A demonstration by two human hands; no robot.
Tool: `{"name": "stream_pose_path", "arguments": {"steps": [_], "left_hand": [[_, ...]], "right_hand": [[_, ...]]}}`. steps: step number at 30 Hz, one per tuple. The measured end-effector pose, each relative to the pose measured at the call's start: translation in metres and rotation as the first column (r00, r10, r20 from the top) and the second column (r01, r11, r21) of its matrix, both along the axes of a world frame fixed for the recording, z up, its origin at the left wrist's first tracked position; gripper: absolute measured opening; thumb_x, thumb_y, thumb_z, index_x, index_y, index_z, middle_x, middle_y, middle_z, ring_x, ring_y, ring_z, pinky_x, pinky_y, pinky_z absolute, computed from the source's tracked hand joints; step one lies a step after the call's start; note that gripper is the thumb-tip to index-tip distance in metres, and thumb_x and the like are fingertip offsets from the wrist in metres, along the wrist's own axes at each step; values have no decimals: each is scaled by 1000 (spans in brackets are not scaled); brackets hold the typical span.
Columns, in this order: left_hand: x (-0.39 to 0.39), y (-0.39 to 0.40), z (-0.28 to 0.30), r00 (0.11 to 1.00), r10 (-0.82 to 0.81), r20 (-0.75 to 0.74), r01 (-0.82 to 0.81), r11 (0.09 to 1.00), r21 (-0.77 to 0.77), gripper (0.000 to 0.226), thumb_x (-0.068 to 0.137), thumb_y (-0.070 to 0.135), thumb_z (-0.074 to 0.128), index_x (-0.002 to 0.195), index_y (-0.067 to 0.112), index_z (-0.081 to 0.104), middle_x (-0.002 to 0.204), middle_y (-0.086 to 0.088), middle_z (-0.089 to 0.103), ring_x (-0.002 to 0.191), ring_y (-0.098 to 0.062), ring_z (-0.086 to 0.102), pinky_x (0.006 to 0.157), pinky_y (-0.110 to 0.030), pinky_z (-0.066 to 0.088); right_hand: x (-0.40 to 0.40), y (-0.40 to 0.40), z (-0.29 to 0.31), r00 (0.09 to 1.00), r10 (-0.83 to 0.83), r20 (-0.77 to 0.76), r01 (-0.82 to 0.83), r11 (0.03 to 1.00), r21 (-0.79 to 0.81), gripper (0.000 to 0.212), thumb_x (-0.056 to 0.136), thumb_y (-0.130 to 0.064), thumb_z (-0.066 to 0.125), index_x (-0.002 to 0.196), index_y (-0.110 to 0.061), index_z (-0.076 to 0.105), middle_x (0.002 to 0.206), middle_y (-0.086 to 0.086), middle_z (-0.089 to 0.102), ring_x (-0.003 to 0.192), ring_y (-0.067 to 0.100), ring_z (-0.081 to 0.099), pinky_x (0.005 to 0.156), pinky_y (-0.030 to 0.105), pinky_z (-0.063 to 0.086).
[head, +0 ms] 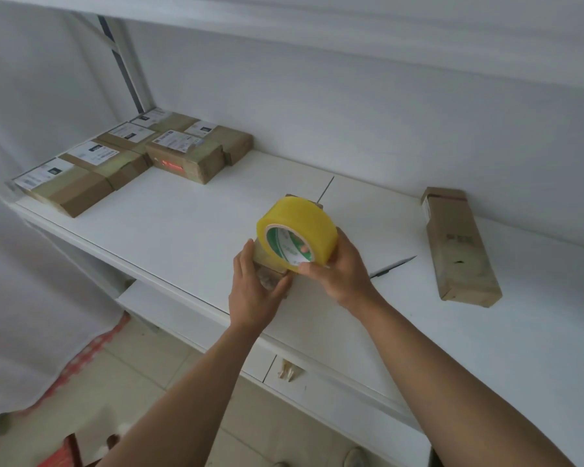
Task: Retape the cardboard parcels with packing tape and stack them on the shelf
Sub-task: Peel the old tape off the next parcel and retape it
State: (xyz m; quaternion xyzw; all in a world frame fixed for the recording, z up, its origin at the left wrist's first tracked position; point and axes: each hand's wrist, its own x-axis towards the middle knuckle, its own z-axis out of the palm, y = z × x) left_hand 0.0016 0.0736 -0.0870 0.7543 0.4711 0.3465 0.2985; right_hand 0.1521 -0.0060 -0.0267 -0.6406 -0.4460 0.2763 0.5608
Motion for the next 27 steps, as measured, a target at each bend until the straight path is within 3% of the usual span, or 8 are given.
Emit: {"name": "stream_pose_path", "arguments": {"steps": [3, 8, 11, 16, 22, 27], "left_hand": [[3, -1, 1, 1000, 4, 3, -4, 1000, 9, 96, 76, 57, 74, 151, 21, 27, 144, 3, 39, 122, -14, 47, 74, -34, 49], [6, -4, 0, 1000, 4, -18, -4, 1000, 21, 99, 74, 59, 75, 151, 23, 24, 143, 5, 39, 122, -14, 48, 76, -43, 57], [6, -4, 1, 1000, 0, -26, 0, 1000, 11, 101, 73, 62, 73, 151, 24, 23, 143, 4, 39, 122, -15, 48, 76, -45, 57], [4, 1, 4, 1000, 6, -23, -6, 1000, 2, 101, 74, 59, 77, 152, 23, 24, 140, 2, 40, 117, -17, 52, 75, -46, 57], [4, 2, 1, 999, -23, -29, 24, 999, 41, 94, 73, 60, 76, 149, 30, 30, 135, 4, 40, 111, -14, 53, 66, -38, 55], [2, 6, -1, 998, -53, -38, 55, 997, 52, 92, 74, 61, 74, 150, 31, 32, 137, 2, 39, 112, -15, 52, 68, -36, 56]], "right_hand": [[13, -13, 11, 999, -1, 32, 2, 1000, -13, 51, 59, -41, 75, 101, -19, 58, 90, -1, 66, 83, 22, 65, 70, 40, 54], [26, -28, 14, 998, 9, 62, -6, 999, -38, 38, 62, -32, 76, 93, -27, 54, 78, -21, 61, 68, 0, 57, 58, 18, 48], [25, -31, 13, 997, 12, 76, -8, 998, -54, 37, 65, -28, 75, 95, -27, 54, 80, -21, 61, 69, 1, 58, 58, 20, 48], [25, -34, 10, 995, 23, 93, -16, 997, -79, 43, 64, -33, 76, 102, -26, 55, 91, -5, 63, 82, 20, 65, 64, 35, 55], [39, -51, 12, 991, 26, 132, -7, 990, -141, 38, 66, -30, 72, 96, -33, 51, 94, -6, 61, 82, 15, 66, 59, 20, 51], [39, -51, 11, 992, 32, 122, -11, 986, -169, 38, 65, -31, 71, 97, -33, 51, 93, -8, 61, 81, 12, 65, 59, 19, 51]]}}
